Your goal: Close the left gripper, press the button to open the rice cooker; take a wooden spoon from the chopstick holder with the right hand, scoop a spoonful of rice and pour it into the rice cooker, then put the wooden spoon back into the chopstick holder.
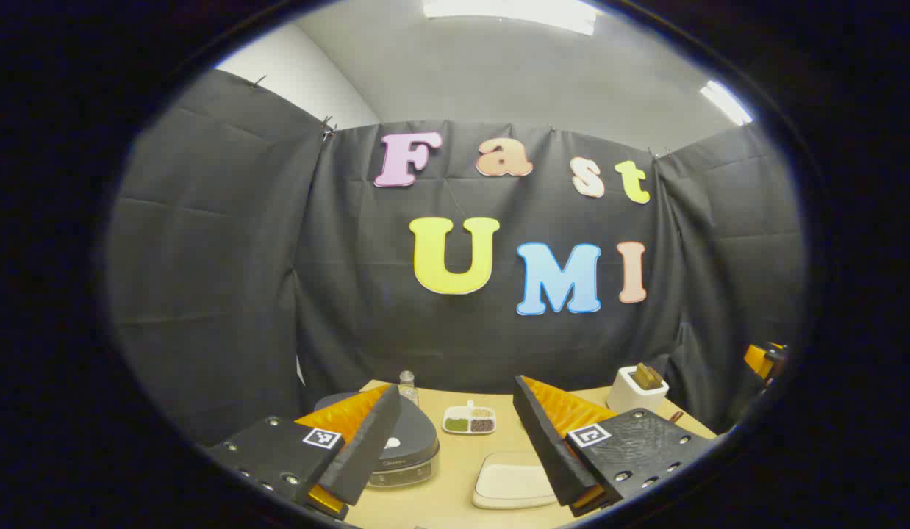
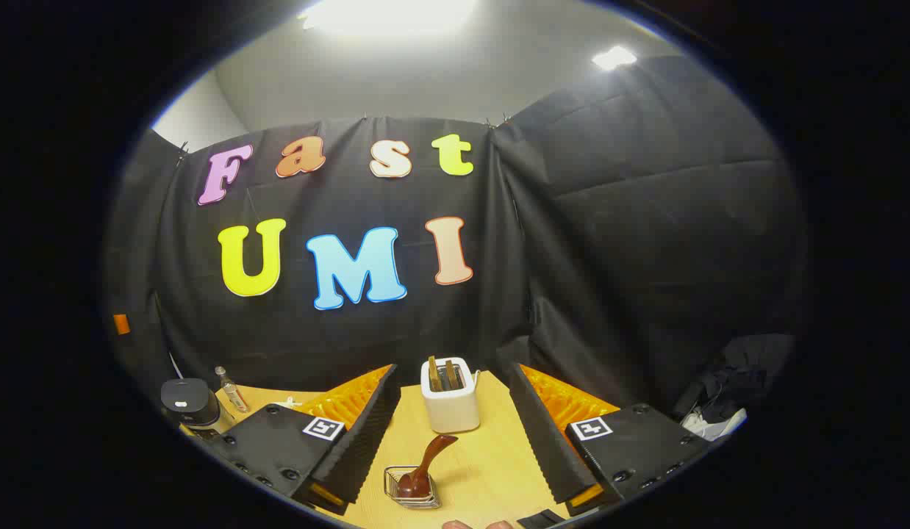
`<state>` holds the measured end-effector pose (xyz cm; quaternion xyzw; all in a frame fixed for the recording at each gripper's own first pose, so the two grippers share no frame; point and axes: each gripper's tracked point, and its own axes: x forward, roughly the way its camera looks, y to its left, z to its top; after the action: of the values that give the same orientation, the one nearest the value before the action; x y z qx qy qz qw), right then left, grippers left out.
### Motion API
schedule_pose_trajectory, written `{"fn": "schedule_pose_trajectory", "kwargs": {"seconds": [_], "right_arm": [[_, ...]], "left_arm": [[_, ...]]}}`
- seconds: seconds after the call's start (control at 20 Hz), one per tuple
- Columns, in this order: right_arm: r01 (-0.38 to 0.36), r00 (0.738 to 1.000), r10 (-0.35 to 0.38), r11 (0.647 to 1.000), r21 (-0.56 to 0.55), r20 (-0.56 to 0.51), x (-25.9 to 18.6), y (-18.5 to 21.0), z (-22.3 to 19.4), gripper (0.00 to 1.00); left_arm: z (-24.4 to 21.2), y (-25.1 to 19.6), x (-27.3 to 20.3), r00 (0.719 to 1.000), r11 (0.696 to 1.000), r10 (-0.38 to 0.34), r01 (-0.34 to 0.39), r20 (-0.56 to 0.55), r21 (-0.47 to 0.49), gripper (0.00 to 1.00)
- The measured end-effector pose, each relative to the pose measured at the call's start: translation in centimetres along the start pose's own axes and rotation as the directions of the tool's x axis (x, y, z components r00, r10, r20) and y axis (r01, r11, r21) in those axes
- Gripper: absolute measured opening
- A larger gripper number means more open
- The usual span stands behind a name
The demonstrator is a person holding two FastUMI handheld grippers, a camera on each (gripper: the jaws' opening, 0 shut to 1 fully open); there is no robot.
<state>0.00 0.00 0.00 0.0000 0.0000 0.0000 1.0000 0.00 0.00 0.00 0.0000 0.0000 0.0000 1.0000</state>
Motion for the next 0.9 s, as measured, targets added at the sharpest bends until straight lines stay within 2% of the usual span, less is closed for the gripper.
{"fn": "schedule_pose_trajectory", "kwargs": {"seconds": [0.15, 0.25, 0.45, 0.6, 0.75, 0.85, 0.9], "right_arm": [[-0.005, 1.0, 0.006, 1.0, 0.026, -0.02, 0.1, -0.1, -0.7, 0.94], [-0.005, 0.999, 0.006, 0.999, 0.032, -0.034, 0.3, -0.4, -1.3, 0.98], [-0.016, 0.998, 0.017, 1.0, 0.025, -0.059, 0.5, -0.7, -2.0, 0.94], [-0.031, 0.997, 0.034, 0.999, 0.033, -0.074, 0.7, -0.7, -2.7, 0.96], [-0.062, 0.991, 0.066, 0.997, 0.033, -0.119, 0.5, -0.2, -5.3, 0.94], [-0.069, 0.984, 0.071, 0.997, 0.02, -0.165, 0.1, -0.3, -7.0, 0.96], [-0.071, 0.982, 0.075, 0.997, 0.027, -0.175, -0.2, -0.1, -7.2, 0.94]], "left_arm": [[-0.4, -0.3, 0.2, 1.0, 0.999, 0.002, -0.001, -0.023, 0.035, 0.95], [-0.3, -0.9, 0.5, 1.0, 0.999, -0.005, 0.006, -0.026, 0.038, 0.96], [-0.4, -2.4, 0.9, 1.0, 1.0, -0.008, 0.009, -0.03, 0.029, 0.96], [-0.7, -3.4, 0.9, 0.999, 0.999, -0.005, 0.007, -0.049, 0.048, 0.95], [-1.1, -3.8, -0.1, 0.999, 0.999, 0.012, -0.01, -0.049, 0.048, 0.96], [-2.1, -4.0, -0.5, 0.997, 0.999, 0.016, -0.014, -0.079, 0.035, 0.95], [-2.2, -4.1, -0.6, 0.996, 0.999, 0.016, -0.014, -0.086, 0.029, 0.95]]}}
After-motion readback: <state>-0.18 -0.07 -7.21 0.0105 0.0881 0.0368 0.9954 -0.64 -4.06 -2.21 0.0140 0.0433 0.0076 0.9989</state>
